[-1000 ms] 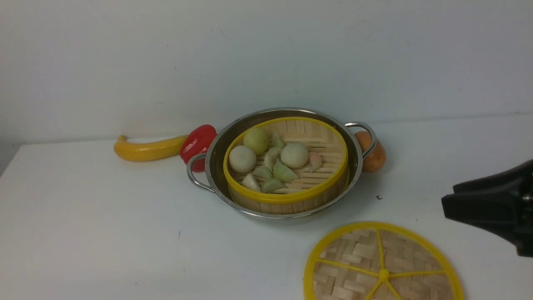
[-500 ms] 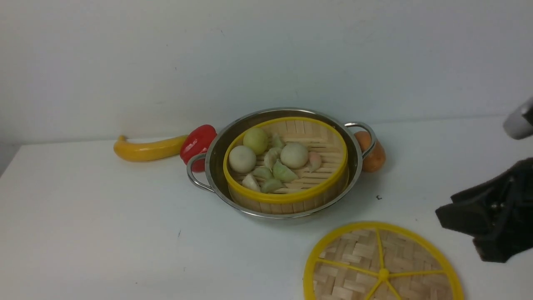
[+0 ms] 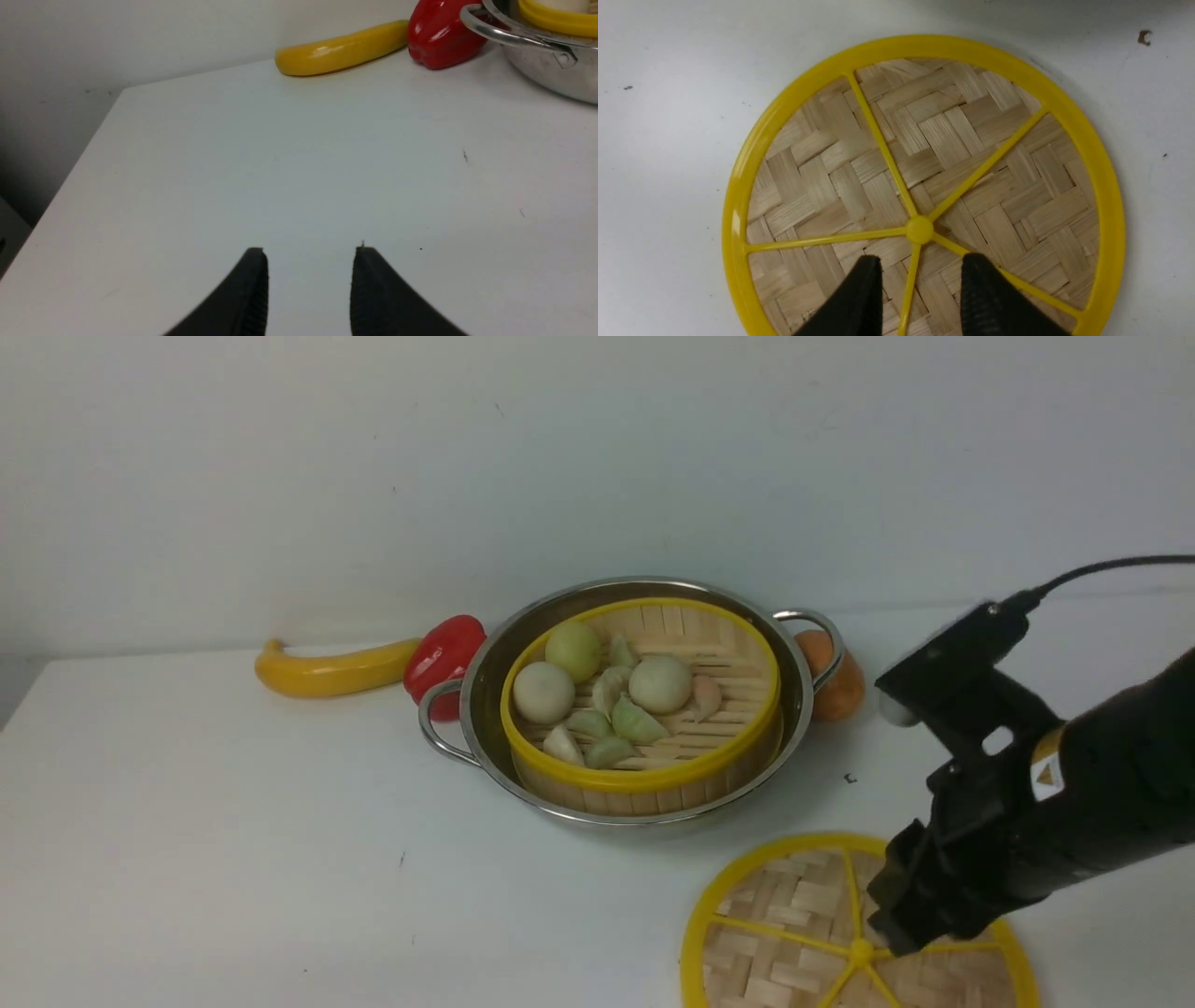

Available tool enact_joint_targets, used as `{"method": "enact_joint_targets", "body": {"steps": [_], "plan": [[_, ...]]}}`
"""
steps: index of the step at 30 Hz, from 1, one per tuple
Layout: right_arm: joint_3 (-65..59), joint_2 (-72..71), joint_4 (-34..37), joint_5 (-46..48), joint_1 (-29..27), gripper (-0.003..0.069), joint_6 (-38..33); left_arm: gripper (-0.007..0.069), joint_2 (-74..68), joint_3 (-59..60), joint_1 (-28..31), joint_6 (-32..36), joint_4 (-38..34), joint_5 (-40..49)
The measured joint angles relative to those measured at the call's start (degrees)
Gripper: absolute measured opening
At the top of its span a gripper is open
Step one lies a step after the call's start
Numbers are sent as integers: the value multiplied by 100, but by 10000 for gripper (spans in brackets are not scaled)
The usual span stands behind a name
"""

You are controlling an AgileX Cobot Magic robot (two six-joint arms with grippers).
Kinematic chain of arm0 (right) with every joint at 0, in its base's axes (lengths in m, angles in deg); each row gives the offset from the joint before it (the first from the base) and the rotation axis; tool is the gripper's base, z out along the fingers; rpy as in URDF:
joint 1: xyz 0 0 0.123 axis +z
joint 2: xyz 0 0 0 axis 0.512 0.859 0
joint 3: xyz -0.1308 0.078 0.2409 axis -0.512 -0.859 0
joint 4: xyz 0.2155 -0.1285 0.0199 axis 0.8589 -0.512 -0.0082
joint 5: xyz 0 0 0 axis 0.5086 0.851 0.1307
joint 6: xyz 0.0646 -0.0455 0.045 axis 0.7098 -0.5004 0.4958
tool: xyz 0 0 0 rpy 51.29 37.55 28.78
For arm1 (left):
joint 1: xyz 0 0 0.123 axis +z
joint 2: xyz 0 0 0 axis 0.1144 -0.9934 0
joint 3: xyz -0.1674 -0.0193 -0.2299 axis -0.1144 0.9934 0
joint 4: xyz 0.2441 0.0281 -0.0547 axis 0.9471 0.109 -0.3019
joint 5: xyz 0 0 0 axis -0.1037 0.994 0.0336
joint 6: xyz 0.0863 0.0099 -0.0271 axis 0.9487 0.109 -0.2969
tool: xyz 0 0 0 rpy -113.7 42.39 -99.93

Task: Place the steamer in the pot on the white table, and put the lid on the steamer.
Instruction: 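Move the gripper down to the bamboo steamer lid and grasp its center knob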

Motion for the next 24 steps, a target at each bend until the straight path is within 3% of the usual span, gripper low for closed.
{"method": "enact_joint_targets", "body": {"steps": [13,24], "plan": [[0,431,281,-74,64,349,22,241,0,0,0,0,0,0],[0,1009,410,-295,64,360,-282,241,0,0,0,0,0,0]]}}
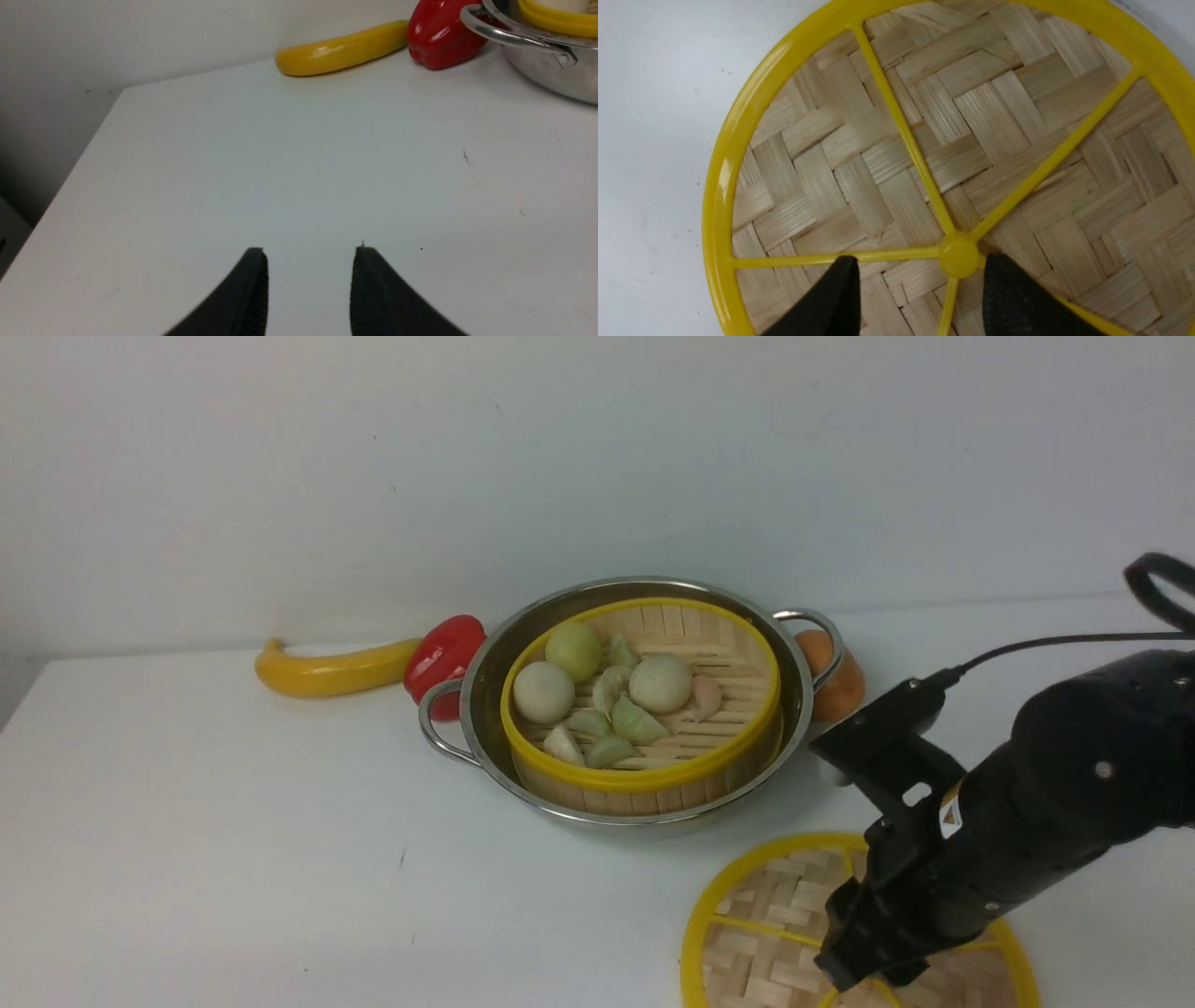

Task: Place the steamer in the pot on the white table, and put the lid on the steamer.
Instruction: 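Move the gripper down to the bamboo steamer lid and grasp its center knob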

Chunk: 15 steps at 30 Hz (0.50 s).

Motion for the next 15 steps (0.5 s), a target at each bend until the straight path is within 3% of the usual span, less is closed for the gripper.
{"method": "enact_joint_targets", "body": {"steps": [15], "plan": [[0,405,-5,-327,0,360,-107,241,0,0,0,0,0,0]]}}
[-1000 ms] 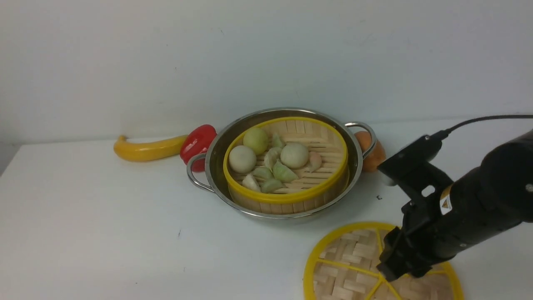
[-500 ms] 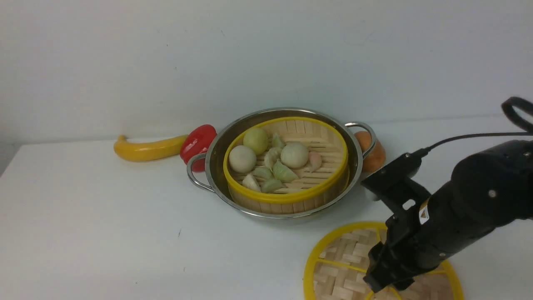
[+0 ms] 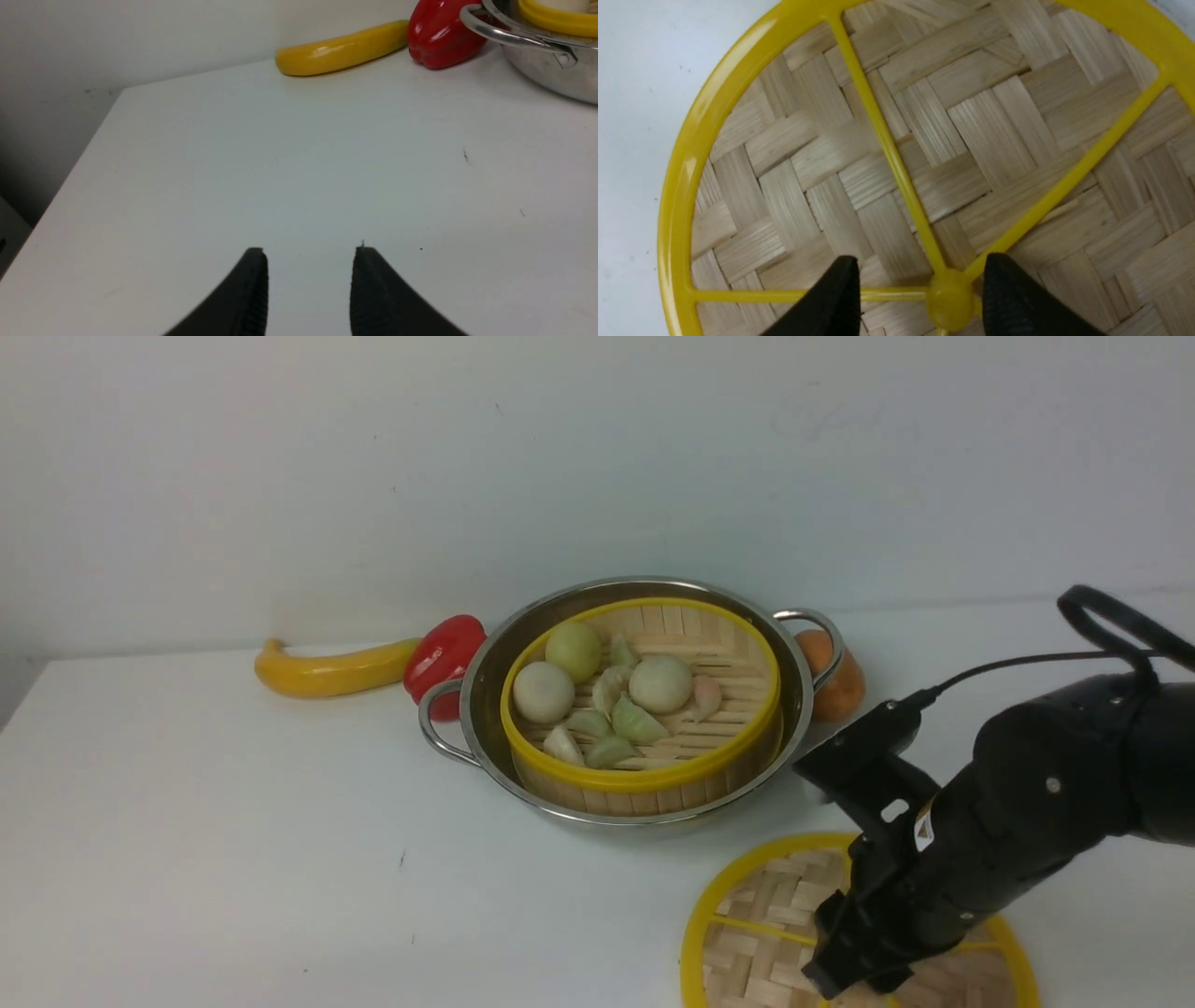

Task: Place the steamer in the pot on the white table, and put the lid on the steamer.
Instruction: 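Move the gripper down to the bamboo steamer lid and grasp its center knob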

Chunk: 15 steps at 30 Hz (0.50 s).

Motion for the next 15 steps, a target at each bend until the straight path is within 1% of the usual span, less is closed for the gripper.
{"method": "enact_joint_targets", "body": {"steps": [5,7,10,15], "plan": [[0,0,-5,-53,0,323,-2,241,0,0,0,0,0,0],[0,6,-48,-53,0,286,-2,241,0,0,0,0,0,0],[0,42,-186,-35,0,260,63,241,0,0,0,0,0,0],[0,101,-486,71,0,251,253,241,0,0,0,0,0,0]]}}
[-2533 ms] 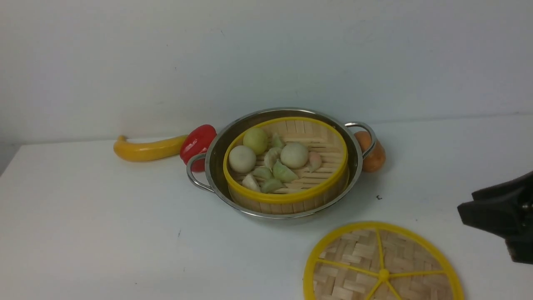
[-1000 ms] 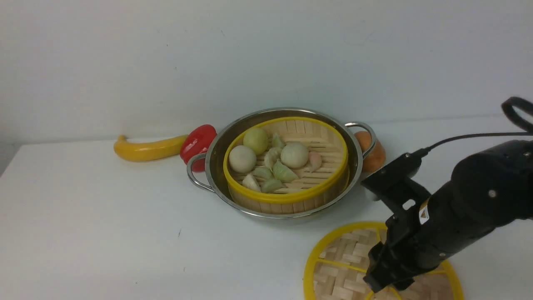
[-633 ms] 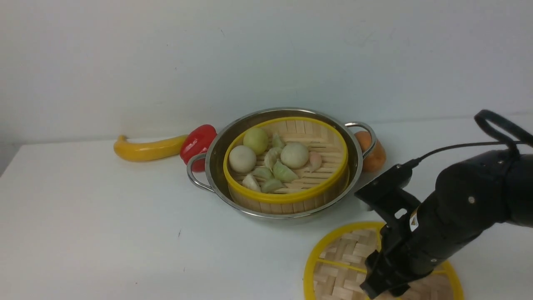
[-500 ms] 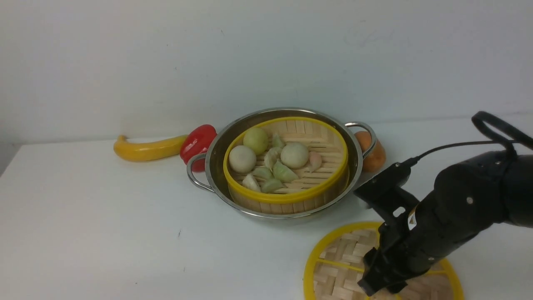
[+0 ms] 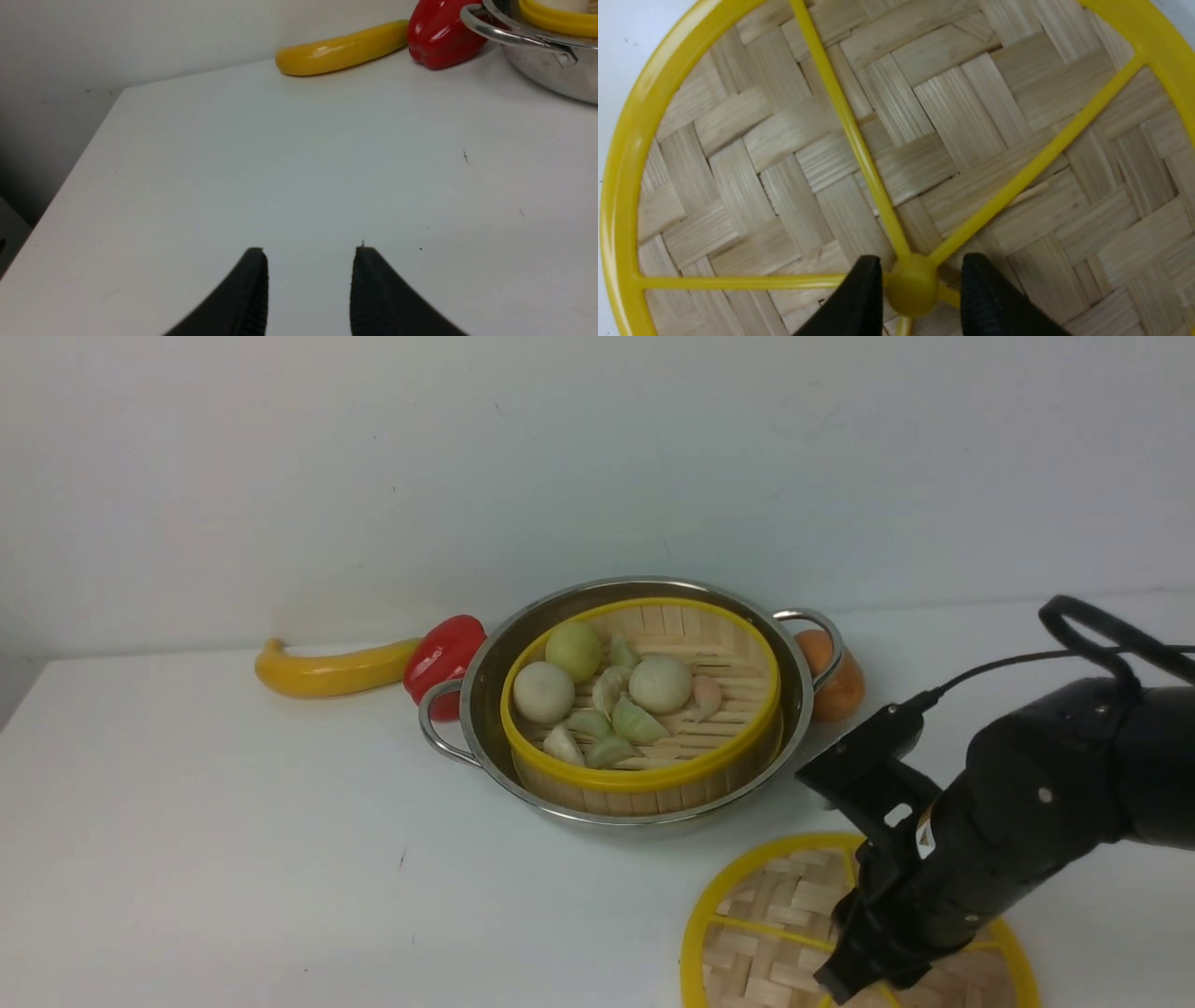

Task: Place the steamer in the pot on the white table, and put the lid on the steamer.
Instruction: 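Move the gripper down to the bamboo steamer lid and grasp its center knob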

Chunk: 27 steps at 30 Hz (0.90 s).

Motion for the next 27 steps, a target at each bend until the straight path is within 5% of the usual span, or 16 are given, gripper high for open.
{"method": "enact_joint_targets", "body": {"steps": [14,27], "plan": [[81,0,-182,104,0,143,0,241,0,0,0,0,0,0],[2157,-703,-992,2266,-17,143,0,241,0,0,0,0,0,0]]}}
